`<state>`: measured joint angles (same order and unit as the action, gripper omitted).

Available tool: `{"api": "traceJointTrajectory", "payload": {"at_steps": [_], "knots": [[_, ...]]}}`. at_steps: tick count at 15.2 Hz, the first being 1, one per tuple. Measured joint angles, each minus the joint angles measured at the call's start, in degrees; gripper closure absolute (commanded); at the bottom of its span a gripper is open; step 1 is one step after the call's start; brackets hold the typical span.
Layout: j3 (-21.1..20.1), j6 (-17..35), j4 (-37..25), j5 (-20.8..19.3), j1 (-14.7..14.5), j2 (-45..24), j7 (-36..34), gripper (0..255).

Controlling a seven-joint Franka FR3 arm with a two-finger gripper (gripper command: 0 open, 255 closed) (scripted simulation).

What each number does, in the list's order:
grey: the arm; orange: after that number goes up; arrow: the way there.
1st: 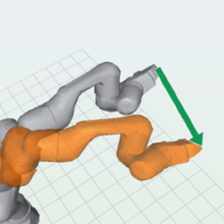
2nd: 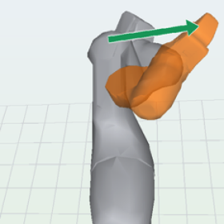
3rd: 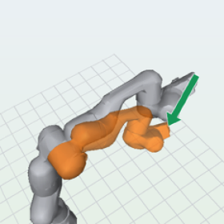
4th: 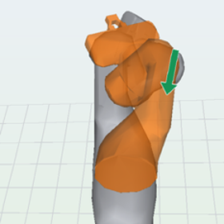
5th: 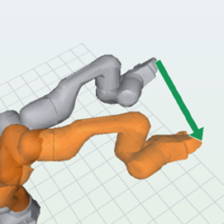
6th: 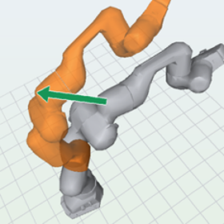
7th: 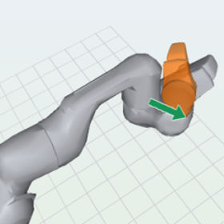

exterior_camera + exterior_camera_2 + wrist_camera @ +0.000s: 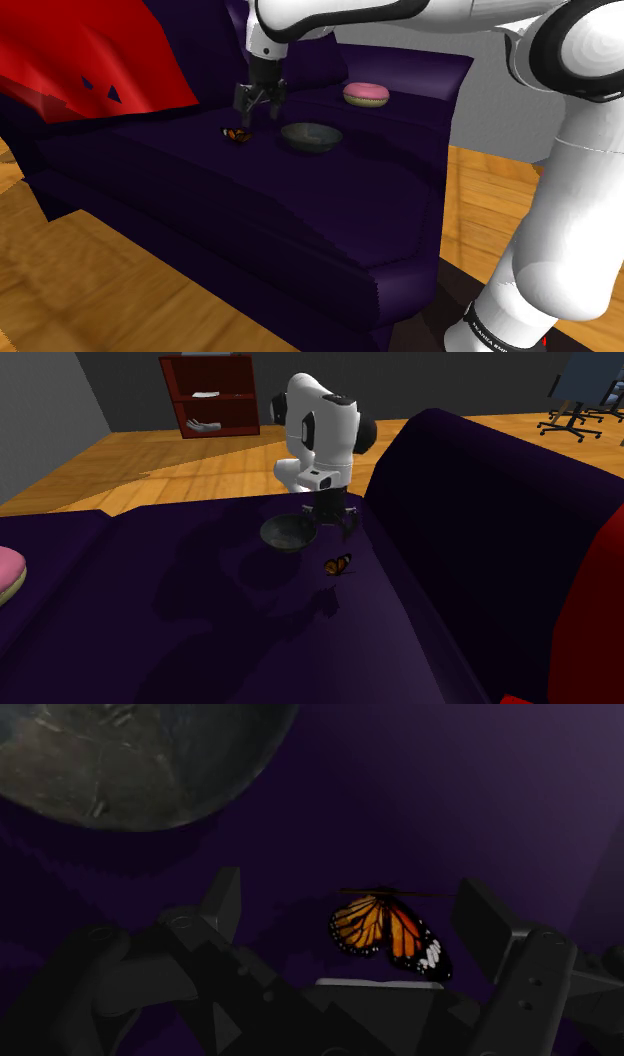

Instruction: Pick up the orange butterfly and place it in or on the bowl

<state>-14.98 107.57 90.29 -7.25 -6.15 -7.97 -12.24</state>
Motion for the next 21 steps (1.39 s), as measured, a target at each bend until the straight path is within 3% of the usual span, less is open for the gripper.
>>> {"api": "traceJointTrajectory", "payload": {"at_steps": [5, 11, 17, 18, 21], "knots": [[-0.78, -1.53, -9.52, -3.00, -2.58, -9.00, -1.96, 0], [-0.53, 2.13, -7.34, -3.50, -2.45, -10.56, -2.18, 0], [-0.52, 2.64, -6.87, -3.53, -2.42, -10.57, -2.23, 0], [-0.52, 2.64, -6.87, -3.53, -2.42, -10.57, -2.23, 255], [-0.52, 2.64, -6.87, -3.53, -2.42, -10.57, -2.23, 255]]}}
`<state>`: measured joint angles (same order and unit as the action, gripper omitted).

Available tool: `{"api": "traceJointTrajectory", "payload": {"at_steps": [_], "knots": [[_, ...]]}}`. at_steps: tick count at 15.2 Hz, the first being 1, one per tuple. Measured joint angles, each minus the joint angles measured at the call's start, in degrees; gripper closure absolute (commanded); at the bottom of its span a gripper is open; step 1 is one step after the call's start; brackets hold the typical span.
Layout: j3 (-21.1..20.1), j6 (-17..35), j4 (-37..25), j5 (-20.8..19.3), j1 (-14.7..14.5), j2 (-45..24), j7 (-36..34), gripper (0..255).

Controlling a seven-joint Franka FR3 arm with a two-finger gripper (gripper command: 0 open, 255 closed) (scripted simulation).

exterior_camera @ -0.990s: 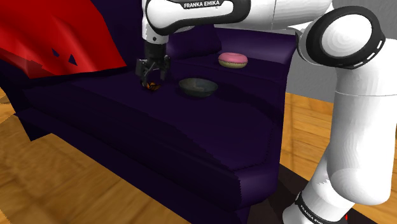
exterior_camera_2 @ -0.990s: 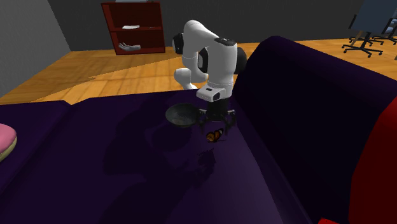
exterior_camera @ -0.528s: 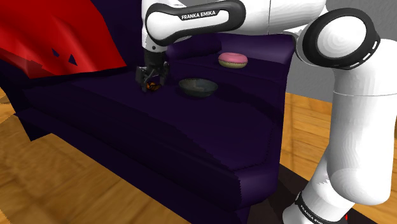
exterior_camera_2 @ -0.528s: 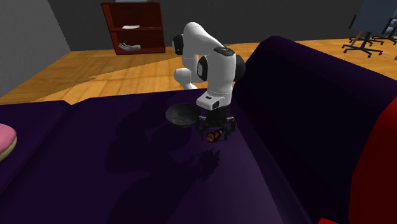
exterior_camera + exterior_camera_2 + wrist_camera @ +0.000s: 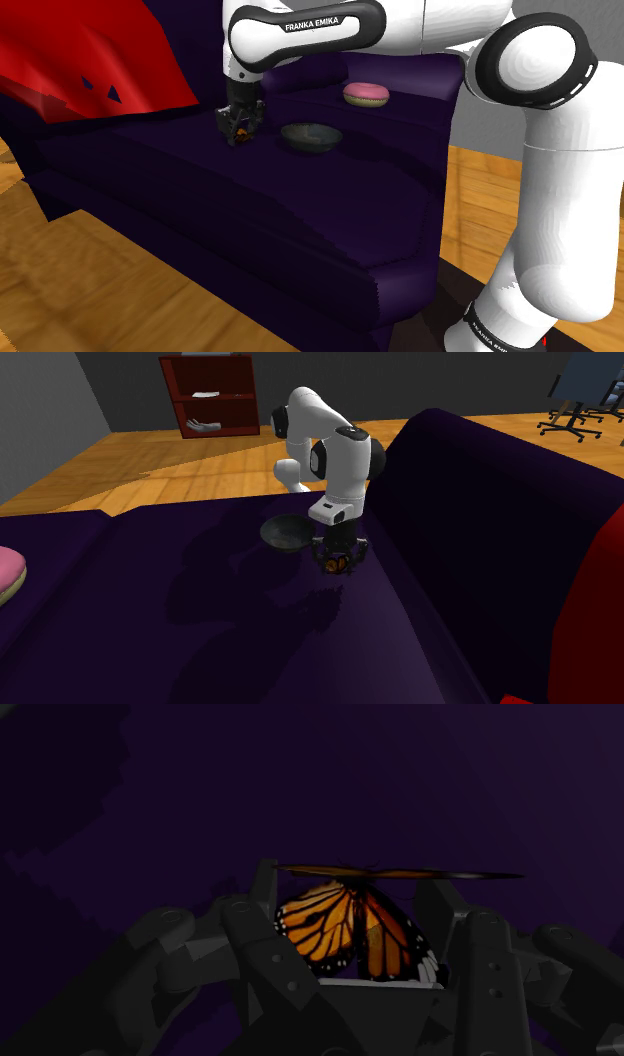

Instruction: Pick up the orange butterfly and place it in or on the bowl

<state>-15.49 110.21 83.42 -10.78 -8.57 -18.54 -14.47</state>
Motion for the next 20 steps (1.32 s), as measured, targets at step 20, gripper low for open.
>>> {"api": "traceJointTrajectory", "payload": {"at_steps": [20], "knots": [[-0.21, -9.62, -10.80, -0.04, -0.90, -1.14, 0.83, 255]]}}
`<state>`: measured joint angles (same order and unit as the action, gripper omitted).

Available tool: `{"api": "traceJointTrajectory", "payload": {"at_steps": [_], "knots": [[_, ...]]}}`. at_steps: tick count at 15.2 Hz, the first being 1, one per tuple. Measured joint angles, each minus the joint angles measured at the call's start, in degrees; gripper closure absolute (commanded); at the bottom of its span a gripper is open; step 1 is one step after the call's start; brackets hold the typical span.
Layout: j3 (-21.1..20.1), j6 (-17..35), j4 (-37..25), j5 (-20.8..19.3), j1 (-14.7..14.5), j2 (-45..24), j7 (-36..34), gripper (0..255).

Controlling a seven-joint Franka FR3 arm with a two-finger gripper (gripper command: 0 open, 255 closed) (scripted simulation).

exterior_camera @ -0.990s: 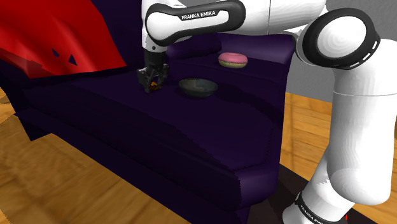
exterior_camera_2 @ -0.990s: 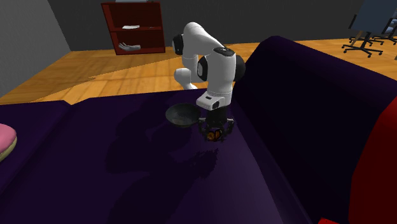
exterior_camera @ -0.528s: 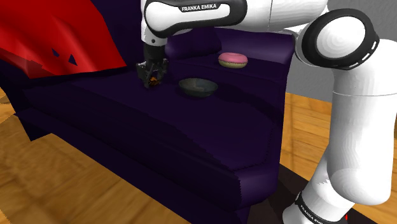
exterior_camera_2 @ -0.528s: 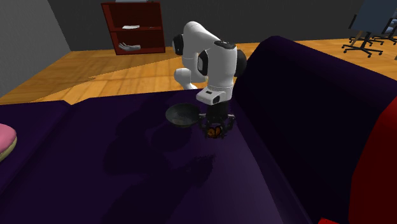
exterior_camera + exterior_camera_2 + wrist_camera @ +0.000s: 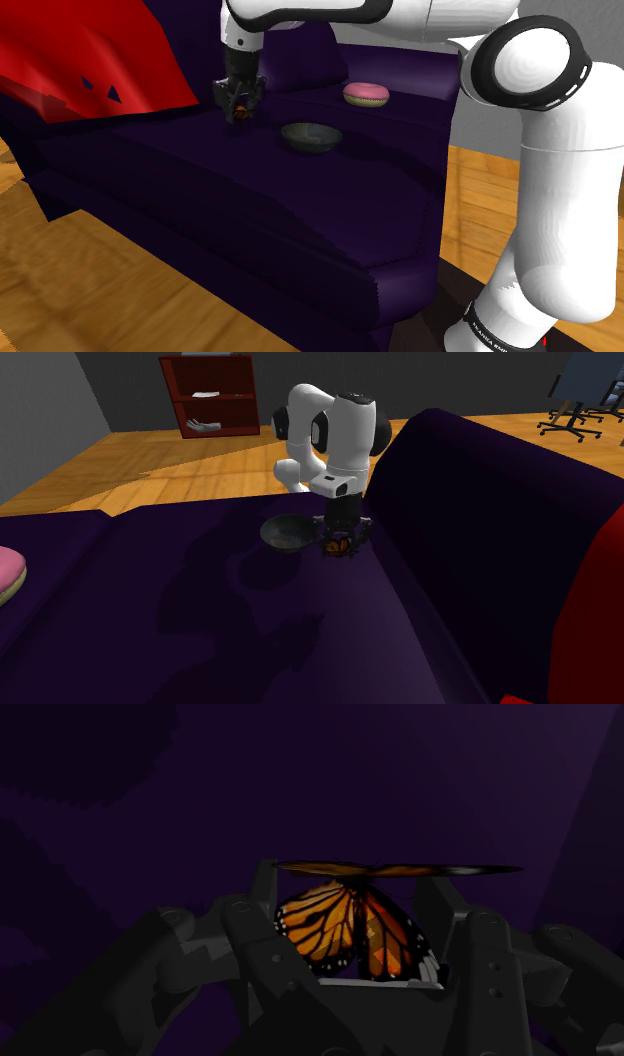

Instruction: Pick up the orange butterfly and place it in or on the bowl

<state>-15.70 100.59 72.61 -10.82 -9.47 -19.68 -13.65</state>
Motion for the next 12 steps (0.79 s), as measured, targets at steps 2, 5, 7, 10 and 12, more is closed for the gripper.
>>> {"api": "traceJointTrajectory", "payload": {"at_steps": [2, 5, 7, 10, 12], "knots": [[0.01, -1.98, -2.73, -0.15, -0.26, -0.75, 0.19, 255], [0.01, -4.99, -6.87, -0.42, -0.72, -1.88, 0.44, 255], [0.02, -6.98, -9.62, -0.60, -1.02, -2.64, 0.65, 255], [0.06, -10.16, -14.40, -1.04, -1.72, -4.25, 0.84, 255], [0.08, -8.44, -8.93, 0.16, 0.13, -0.37, 1.85, 255]]}}
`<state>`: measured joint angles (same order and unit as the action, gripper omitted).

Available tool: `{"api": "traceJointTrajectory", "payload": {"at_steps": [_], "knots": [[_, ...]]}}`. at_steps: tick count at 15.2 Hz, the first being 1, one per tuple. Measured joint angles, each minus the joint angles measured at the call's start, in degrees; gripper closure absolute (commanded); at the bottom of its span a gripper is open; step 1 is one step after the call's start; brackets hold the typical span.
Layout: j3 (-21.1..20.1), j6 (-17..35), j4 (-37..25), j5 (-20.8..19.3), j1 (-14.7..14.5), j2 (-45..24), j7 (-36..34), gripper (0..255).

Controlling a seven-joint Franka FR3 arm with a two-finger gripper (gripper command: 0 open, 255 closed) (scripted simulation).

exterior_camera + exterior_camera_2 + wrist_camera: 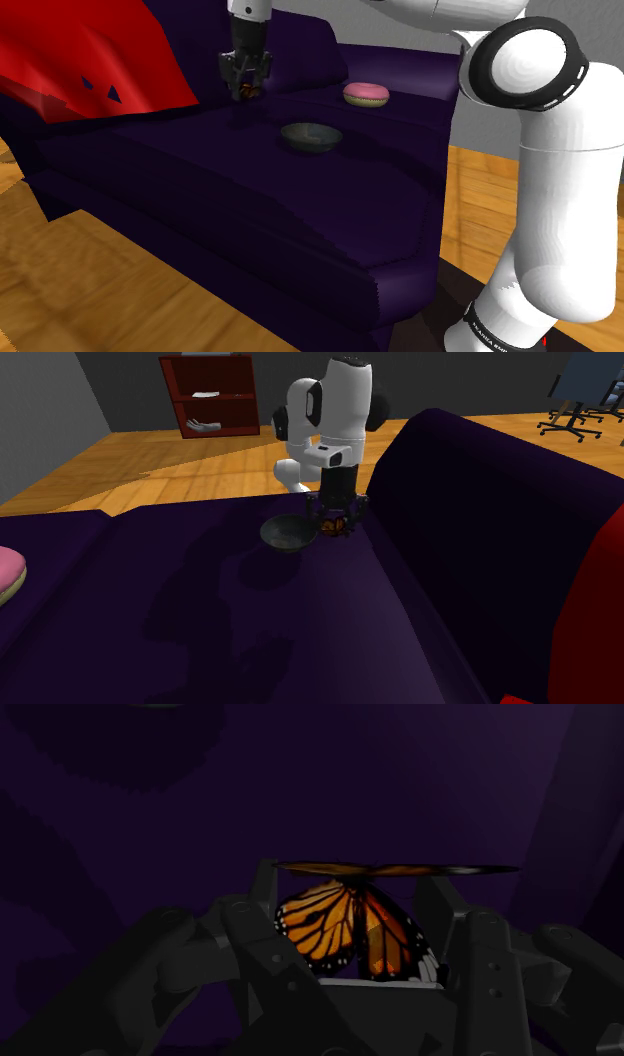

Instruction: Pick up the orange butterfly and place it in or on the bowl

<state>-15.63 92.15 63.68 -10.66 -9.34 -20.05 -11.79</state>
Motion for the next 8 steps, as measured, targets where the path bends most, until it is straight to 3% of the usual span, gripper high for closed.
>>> {"api": "traceJointTrajectory", "payload": {"at_steps": [8], "knots": [[2.50, 8.01, 26.09, 6.47, 7.41, 19.42, 7.71, 255]]}}
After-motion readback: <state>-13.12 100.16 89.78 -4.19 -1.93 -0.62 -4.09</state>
